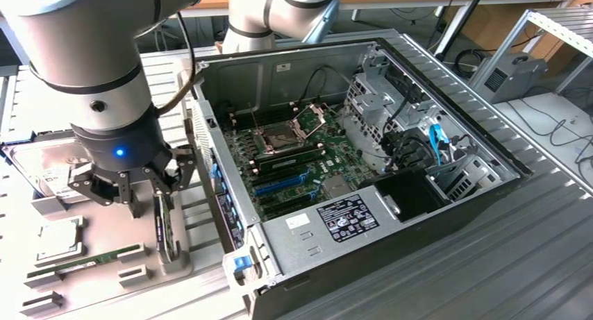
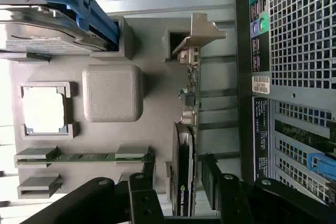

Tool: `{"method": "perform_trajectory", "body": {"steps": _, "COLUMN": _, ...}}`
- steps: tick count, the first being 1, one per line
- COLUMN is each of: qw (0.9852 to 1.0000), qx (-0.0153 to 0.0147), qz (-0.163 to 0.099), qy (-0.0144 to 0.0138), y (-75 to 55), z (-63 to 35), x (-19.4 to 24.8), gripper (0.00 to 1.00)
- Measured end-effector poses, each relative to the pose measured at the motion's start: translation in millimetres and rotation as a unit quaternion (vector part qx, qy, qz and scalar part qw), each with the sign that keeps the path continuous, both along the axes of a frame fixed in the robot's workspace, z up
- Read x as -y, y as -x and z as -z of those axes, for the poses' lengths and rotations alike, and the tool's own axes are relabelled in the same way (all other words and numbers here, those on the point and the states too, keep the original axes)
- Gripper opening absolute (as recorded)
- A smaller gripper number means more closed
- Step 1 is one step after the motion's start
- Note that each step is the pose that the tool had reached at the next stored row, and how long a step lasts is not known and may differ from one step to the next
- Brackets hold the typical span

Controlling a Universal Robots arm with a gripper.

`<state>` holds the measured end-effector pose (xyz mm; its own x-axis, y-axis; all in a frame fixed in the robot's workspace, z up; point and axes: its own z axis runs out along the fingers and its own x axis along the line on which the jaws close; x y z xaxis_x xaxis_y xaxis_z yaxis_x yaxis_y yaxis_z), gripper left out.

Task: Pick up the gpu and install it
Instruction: 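Pick up the gpu and move the gpu toward the slot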

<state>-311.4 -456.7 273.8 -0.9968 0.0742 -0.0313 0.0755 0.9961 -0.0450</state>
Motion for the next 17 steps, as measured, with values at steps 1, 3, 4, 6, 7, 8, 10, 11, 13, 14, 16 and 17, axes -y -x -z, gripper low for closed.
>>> {"method": "perform_trajectory", "body": {"steps": 1, "qw": 1.0, "qx": 0.0, "qz": 0.0, "qy": 0.0018, "y": 0.0, "z": 8.7, "x": -2.8, "gripper": 0.48}}
{"method": "perform_trajectory", "body": {"steps": 3, "qw": 1.0, "qx": 0.0001, "qz": 0.0, "qy": 0.0024, "y": 0.0, "z": 20.0, "x": -11.5, "gripper": 0.48}}
{"method": "perform_trajectory", "body": {"steps": 4, "qw": 1.0, "qx": -0.0001, "qz": 0.0, "qy": 0.0028, "y": 0.0, "z": 21.8, "x": -12.6, "gripper": 0.48}}
{"method": "perform_trajectory", "body": {"steps": 6, "qw": 1.0, "qx": 0.0, "qz": 0.0, "qy": 0.0027, "y": 0.0, "z": 22.3, "x": -12.7, "gripper": 0.48}}
{"method": "perform_trajectory", "body": {"steps": 7, "qw": 1.0, "qx": 0.0, "qz": 0.0, "qy": 0.0027, "y": 0.0, "z": 22.3, "x": -12.7, "gripper": 0.47}}
{"method": "perform_trajectory", "body": {"steps": 8, "qw": 1.0, "qx": 0.0, "qz": 0.0, "qy": 0.0027, "y": 0.0, "z": 22.3, "x": -12.6, "gripper": 0.47}}
{"method": "perform_trajectory", "body": {"steps": 10, "qw": 1.0, "qx": -0.0001, "qz": 0.0, "qy": 0.0028, "y": 0.0, "z": 22.2, "x": -12.6, "gripper": 0.34}}
{"method": "perform_trajectory", "body": {"steps": 11, "qw": 1.0, "qx": -0.0001, "qz": 0.0, "qy": 0.0028, "y": 0.0, "z": 22.2, "x": -12.6, "gripper": 0.29}}
{"method": "perform_trajectory", "body": {"steps": 13, "qw": 1.0, "qx": -0.0001, "qz": 0.0, "qy": 0.0027, "y": 0.0, "z": 22.2, "x": -12.7, "gripper": 0.29}}
{"method": "perform_trajectory", "body": {"steps": 14, "qw": 1.0, "qx": 0.0, "qz": 0.0, "qy": 0.0027, "y": 0.0, "z": 22.3, "x": -12.7, "gripper": 0.29}}
{"method": "perform_trajectory", "body": {"steps": 16, "qw": 1.0, "qx": 0.0, "qz": 0.0, "qy": 0.0027, "y": 0.0, "z": 22.3, "x": -12.7, "gripper": 0.29}}
{"method": "perform_trajectory", "body": {"steps": 17, "qw": 1.0, "qx": 0.0, "qz": 0.0, "qy": 0.0027, "y": 0.0, "z": 22.3, "x": -12.7, "gripper": 0.29}}
